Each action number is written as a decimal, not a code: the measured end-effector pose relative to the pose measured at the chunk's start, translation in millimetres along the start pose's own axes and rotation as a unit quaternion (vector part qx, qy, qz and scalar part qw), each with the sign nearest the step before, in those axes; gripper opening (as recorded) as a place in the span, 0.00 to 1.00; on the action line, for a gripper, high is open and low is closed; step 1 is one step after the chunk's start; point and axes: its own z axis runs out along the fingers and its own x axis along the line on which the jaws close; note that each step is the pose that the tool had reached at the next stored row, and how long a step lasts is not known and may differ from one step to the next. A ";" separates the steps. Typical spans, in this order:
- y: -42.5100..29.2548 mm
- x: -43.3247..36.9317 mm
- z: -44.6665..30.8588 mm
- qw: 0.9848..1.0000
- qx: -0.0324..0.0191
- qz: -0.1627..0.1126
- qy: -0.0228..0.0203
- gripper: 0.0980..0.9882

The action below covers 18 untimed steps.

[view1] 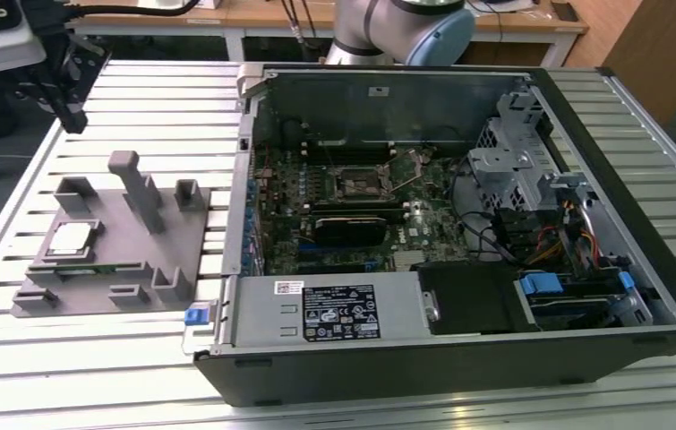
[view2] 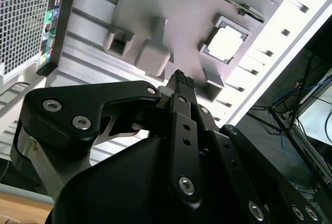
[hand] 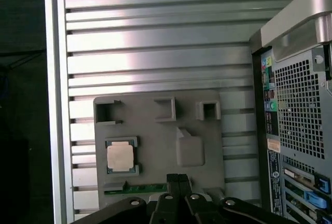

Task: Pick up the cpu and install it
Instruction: 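Reach for the cpu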

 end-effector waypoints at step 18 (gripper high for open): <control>-3.5 44.8 2.5 1.000 0.000 0.000 0.000 0.01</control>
